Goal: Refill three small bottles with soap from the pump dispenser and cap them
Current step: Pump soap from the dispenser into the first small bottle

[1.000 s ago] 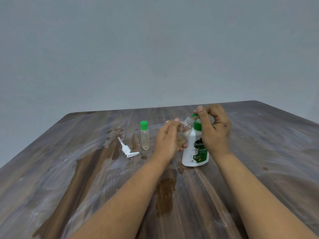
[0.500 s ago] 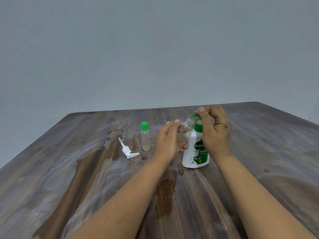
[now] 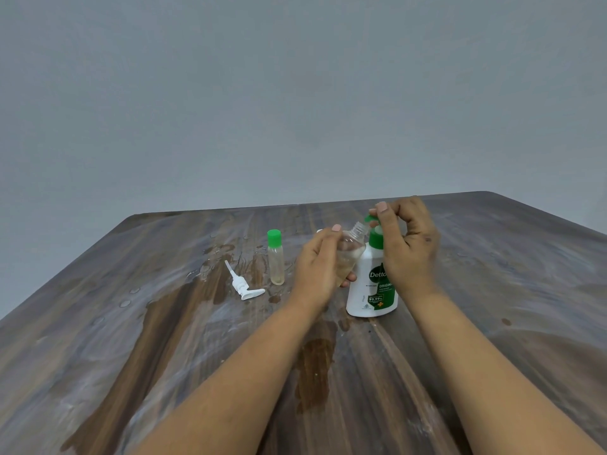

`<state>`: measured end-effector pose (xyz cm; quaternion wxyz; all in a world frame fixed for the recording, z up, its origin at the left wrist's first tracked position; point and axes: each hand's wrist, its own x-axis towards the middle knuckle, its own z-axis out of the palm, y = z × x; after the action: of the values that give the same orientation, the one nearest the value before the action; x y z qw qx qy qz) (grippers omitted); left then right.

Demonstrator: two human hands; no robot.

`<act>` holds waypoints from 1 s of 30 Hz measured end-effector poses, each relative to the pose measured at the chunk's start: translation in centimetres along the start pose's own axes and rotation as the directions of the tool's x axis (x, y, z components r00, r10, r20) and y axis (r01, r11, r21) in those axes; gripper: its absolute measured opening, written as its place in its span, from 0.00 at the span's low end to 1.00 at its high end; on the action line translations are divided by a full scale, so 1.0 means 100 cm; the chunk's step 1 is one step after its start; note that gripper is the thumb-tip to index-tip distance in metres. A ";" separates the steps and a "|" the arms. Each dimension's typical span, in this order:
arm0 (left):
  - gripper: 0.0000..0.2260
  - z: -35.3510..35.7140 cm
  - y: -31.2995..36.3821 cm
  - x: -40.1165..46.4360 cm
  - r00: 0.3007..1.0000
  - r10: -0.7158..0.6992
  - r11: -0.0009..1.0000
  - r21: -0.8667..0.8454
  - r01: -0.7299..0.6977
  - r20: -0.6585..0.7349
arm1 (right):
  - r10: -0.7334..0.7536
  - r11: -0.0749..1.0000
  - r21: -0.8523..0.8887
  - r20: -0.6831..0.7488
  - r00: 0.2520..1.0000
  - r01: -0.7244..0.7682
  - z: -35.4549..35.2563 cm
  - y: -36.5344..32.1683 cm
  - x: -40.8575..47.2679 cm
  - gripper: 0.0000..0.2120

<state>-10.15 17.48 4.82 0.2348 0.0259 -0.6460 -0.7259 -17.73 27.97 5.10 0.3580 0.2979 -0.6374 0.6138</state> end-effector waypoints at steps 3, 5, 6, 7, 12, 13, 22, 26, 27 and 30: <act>0.14 0.001 0.000 0.000 1.000 -0.007 1.000 -0.003 0.007 -0.005 | 0.008 1.000 0.015 -0.012 1.000 -0.008 0.000 -0.002 -0.001 0.12; 0.14 0.001 0.000 0.001 1.000 -0.007 1.000 -0.010 0.007 -0.007 | 0.003 1.000 0.000 -0.001 1.000 -0.003 0.000 -0.002 -0.001 0.11; 0.14 0.001 0.000 0.001 1.000 -0.007 1.000 -0.013 0.007 -0.005 | -0.003 1.000 -0.008 0.004 1.000 0.003 0.000 -0.002 0.000 0.11; 0.14 0.001 -0.001 0.001 1.000 -0.007 1.000 -0.014 0.007 -0.002 | -0.005 1.000 -0.013 0.007 1.000 0.005 0.000 -0.002 0.000 0.10; 0.14 0.000 -0.001 0.002 1.000 -0.003 1.000 -0.012 0.003 0.000 | 0.017 1.000 -0.002 0.022 1.000 -0.016 0.000 -0.002 0.002 0.10; 0.14 0.000 -0.001 0.002 1.000 -0.001 1.000 -0.010 0.001 0.001 | 0.021 1.000 0.018 0.010 1.000 -0.021 0.000 -0.002 0.002 0.11; 0.14 0.000 -0.002 0.003 1.000 -0.006 1.000 -0.005 0.006 0.000 | 0.022 1.000 0.009 0.026 0.999 -0.023 -0.001 -0.003 0.003 0.10; 0.14 0.000 -0.002 0.002 1.000 -0.010 1.000 0.000 0.010 -0.001 | 0.013 1.000 -0.006 0.039 0.999 -0.013 -0.001 -0.002 0.002 0.10; 0.14 0.000 -0.002 0.002 1.000 -0.014 1.000 -0.003 0.014 0.000 | 0.002 1.000 -0.014 0.036 0.999 -0.001 -0.001 -0.002 0.001 0.10; 0.14 0.000 -0.001 0.001 1.000 -0.009 1.000 -0.006 0.009 0.001 | 0.007 1.000 0.017 0.005 1.000 -0.007 -0.001 -0.002 0.000 0.10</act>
<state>-10.24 17.48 4.76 0.2314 0.0278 -0.6439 -0.7288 -17.56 28.03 5.25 0.3517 0.3005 -0.6342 0.6195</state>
